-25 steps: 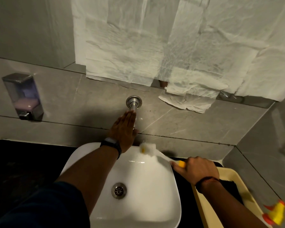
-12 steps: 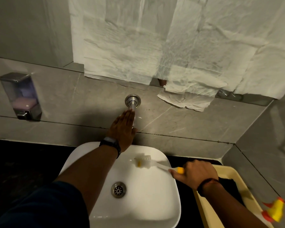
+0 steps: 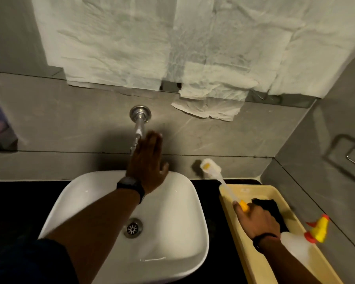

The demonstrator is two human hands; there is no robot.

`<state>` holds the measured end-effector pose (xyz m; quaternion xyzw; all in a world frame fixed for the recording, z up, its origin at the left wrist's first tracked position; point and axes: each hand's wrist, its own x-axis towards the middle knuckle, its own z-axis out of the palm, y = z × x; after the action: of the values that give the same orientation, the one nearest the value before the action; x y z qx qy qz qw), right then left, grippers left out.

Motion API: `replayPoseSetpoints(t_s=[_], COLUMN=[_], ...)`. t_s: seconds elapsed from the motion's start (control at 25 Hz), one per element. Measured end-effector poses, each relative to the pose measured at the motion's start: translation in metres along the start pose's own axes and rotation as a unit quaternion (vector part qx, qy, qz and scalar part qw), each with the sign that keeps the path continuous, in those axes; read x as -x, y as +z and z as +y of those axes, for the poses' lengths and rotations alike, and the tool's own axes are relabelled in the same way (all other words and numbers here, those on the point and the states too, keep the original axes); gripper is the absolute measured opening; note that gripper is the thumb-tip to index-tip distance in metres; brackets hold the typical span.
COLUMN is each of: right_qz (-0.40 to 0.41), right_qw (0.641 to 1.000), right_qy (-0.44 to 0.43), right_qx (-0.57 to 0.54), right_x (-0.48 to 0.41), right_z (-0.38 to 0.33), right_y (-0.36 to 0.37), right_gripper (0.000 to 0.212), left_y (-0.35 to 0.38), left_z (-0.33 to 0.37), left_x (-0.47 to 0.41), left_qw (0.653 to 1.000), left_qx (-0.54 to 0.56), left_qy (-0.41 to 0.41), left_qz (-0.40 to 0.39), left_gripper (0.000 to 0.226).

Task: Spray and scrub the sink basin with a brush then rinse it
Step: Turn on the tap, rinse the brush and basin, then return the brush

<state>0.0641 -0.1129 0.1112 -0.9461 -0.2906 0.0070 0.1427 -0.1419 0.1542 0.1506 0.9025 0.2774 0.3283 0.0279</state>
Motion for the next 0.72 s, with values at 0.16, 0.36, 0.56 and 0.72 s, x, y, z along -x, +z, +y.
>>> replayPoseSetpoints(t_s=[0.16, 0.36, 0.56, 0.72], right_qz=[-0.108, -0.155, -0.138, -0.158], right_qw=[0.991, 0.983, 0.989, 0.983], right_qy=[0.073, 0.093, 0.060, 0.052], right_qx=[-0.032, -0.024, 0.009, 0.071], right_x=[0.011, 0.009, 0.000, -0.002], right_z=[0.079, 0.131, 0.140, 0.135], right_y=[0.032, 0.082, 0.121, 0.136], right_gripper=[0.043, 0.037, 0.045, 0.051], left_y=[0.072, 0.141, 0.173, 0.176], left_z=[0.080, 0.128, 0.136, 0.136], left_x=[0.042, 0.055, 0.067, 0.068], left_qw=[0.976, 0.943, 0.941, 0.949], left_qx=[0.102, 0.153, 0.121, 0.110], left_qy=[0.015, -0.018, 0.011, 0.015], left_qz=[-0.194, -0.296, -0.317, -0.295], left_gripper=[0.073, 0.083, 0.089, 0.089])
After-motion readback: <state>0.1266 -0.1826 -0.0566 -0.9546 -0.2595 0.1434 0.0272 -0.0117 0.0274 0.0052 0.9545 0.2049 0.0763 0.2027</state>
